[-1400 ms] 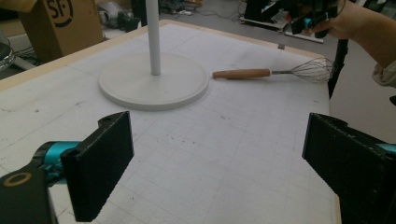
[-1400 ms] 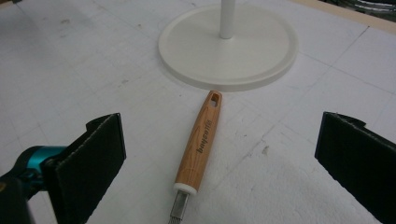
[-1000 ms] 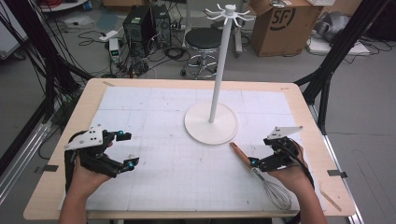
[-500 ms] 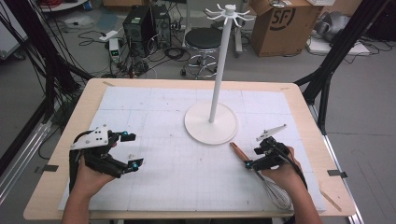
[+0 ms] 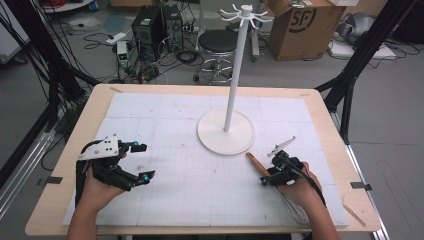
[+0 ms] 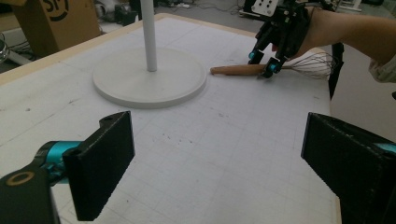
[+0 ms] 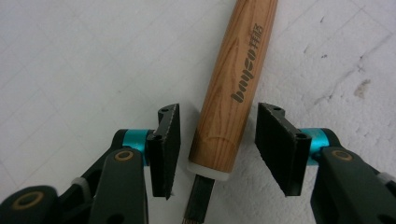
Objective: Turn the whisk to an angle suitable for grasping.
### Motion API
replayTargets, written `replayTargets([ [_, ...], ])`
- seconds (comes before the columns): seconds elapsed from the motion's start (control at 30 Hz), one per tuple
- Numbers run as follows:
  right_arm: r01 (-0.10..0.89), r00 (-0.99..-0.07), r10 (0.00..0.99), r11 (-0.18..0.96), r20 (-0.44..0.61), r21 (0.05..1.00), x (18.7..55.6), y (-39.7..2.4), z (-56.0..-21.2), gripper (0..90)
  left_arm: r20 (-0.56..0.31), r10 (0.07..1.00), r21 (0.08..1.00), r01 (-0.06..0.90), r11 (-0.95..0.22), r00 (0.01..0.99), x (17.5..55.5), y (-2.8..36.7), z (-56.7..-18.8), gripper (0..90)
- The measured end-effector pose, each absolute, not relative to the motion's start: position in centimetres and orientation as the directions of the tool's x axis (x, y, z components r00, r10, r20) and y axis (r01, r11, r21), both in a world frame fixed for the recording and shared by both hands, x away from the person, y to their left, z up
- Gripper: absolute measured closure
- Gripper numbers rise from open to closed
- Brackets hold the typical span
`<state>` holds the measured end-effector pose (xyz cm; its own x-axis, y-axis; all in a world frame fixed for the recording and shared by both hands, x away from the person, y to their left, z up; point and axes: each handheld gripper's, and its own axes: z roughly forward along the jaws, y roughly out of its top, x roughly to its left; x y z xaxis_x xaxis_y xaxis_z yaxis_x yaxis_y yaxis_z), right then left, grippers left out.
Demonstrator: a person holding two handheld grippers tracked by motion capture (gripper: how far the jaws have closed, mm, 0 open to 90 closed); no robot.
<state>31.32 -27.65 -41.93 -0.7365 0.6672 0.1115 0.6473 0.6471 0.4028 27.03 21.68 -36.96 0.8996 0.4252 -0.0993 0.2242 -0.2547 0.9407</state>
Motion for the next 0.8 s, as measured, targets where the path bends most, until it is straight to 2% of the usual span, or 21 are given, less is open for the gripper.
replayTargets([
  [0.17,0.627,-0.749,0.66,0.678,0.058,0.383,31.0,-27.1,-41.8,58.7,-0.098,0.427,0.941,0.223,-0.253,0.899,27.0,21.7,-36.9,10.3],
  [0.53,0.597,-0.779,0.624,0.71,0.059,0.373,30.6,-26.3,-41.8,61.5,-0.101,0.422,0.941,0.224,-0.253,0.901,27.0,21.6,-36.9,10.3],
  [0.67,0.594,-0.78,0.625,0.717,0.04,0.365,30.5,-26.1,-41.7,69.1,-0.1,0.421,0.939,0.225,-0.258,0.901,27.0,21.5,-36.9,10.4],
  [0.8,0.574,-0.793,0.609,0.737,0.018,0.357,30.4,-25.9,-41.6,69.4,-0.099,0.422,0.941,0.223,-0.256,0.901,27.0,21.6,-36.9,10.5],
])
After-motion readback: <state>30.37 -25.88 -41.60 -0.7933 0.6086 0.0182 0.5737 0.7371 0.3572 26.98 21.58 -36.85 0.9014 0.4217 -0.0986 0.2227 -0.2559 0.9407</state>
